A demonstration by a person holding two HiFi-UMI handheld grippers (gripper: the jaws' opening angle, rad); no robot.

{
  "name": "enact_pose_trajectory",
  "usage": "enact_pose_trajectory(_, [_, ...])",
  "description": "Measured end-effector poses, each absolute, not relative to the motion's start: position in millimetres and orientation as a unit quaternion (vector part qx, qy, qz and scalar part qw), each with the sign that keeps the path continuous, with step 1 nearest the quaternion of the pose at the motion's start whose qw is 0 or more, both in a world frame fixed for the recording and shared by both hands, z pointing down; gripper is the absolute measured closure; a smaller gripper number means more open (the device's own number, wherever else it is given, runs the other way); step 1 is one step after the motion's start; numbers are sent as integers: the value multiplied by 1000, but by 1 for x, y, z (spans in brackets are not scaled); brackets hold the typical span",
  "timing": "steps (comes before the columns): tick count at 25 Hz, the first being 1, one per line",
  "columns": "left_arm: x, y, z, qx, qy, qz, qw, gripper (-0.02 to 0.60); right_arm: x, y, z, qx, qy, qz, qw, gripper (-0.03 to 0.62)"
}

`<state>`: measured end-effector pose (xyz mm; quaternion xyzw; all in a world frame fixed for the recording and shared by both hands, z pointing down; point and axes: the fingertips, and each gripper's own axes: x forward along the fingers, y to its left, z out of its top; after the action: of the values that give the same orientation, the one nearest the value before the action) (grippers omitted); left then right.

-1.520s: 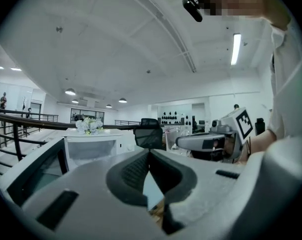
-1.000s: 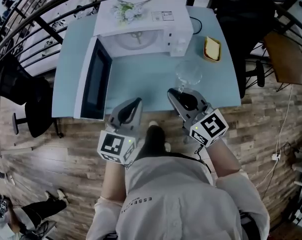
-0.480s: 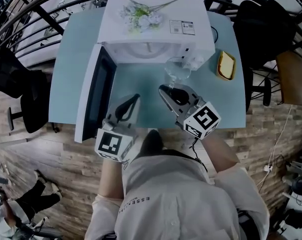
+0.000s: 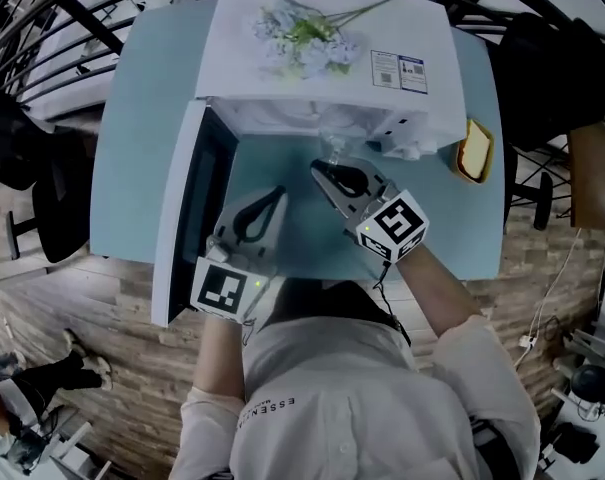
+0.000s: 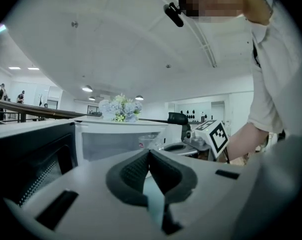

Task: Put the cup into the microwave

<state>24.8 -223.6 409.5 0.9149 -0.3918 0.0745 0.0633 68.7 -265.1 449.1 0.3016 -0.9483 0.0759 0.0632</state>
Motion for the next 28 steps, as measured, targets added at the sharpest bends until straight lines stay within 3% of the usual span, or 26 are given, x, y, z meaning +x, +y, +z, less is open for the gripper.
enact_pose_trajectory(28, [19, -269, 446, 910, -399, 81, 79, 580, 31, -357, 512, 284, -954, 70, 61, 571])
